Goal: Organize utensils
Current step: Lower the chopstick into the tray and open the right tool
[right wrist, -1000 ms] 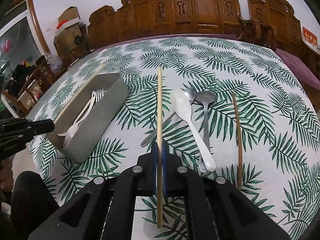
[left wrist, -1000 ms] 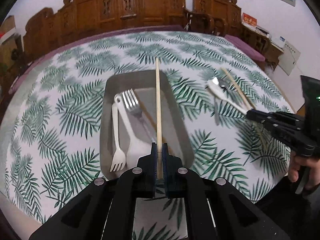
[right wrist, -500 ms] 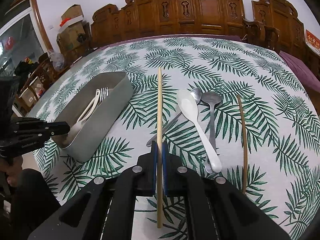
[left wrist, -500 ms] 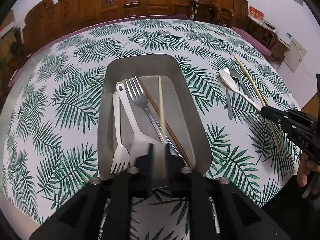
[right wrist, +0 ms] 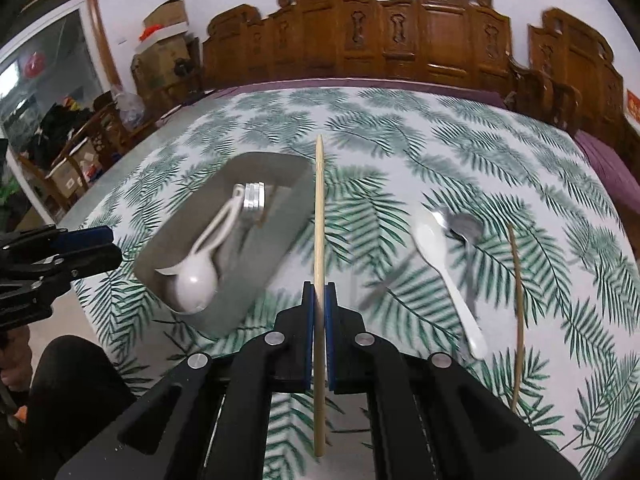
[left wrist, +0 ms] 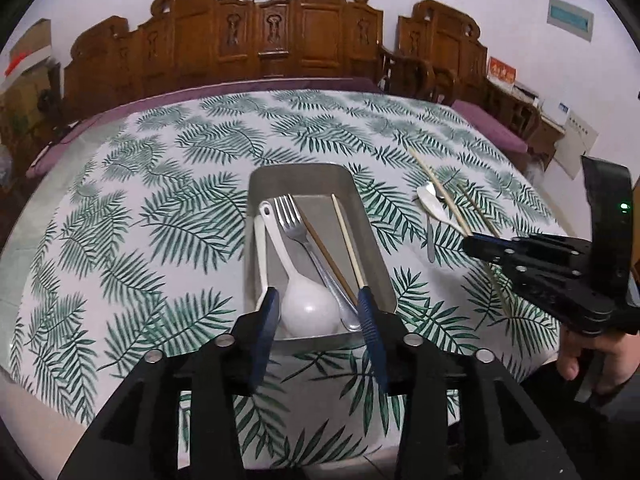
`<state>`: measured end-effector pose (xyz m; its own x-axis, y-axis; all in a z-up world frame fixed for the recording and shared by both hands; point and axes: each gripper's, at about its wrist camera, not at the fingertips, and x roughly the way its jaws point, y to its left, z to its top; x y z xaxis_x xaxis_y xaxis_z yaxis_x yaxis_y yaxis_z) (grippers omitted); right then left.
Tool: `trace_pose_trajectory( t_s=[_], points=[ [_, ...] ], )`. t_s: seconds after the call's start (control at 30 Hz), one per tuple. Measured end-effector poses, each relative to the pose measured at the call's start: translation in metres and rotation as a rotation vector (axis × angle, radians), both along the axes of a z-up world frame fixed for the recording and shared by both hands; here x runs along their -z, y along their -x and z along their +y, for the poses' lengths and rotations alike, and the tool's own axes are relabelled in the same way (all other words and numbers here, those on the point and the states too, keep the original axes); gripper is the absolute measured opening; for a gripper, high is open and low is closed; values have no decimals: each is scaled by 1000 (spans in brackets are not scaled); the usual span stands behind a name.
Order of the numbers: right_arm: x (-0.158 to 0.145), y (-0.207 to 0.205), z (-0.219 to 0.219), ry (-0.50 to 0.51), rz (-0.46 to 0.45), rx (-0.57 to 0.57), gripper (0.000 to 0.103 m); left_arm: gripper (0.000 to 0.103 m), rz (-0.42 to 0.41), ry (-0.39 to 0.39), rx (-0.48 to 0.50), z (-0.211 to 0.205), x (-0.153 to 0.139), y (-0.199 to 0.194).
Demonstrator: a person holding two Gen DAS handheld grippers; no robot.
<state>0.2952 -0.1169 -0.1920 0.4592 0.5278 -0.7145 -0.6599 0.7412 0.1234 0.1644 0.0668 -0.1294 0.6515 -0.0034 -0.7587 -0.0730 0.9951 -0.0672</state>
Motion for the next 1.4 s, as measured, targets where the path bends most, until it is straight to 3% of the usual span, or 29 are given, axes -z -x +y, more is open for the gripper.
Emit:
trace_pose_trajectory(
  t_s=[0.1,0.2,0.33,0.77,1.17,1.4],
  points=[
    [-5,6,17,-2,0,-11,6,56,-34,-21,-15,7,-10,9],
    [-10,10,32,-5,1,-23,6,76,-64,-37,-48,16,-18,15],
    [-16,10,51,-14,6,-39,6,85,-81,-43,-80,30,-24,21],
    [-14,-16,102,-79,90,-32,6,86,-54,-52,-136,64,-17,28],
    [23,-26,128,-48,172,19,6,86,-28,-33,-162,75,2,32],
    [29,-23,130,-27,156,18,7,86,-23,-18,-155,71,9,29]
  ],
)
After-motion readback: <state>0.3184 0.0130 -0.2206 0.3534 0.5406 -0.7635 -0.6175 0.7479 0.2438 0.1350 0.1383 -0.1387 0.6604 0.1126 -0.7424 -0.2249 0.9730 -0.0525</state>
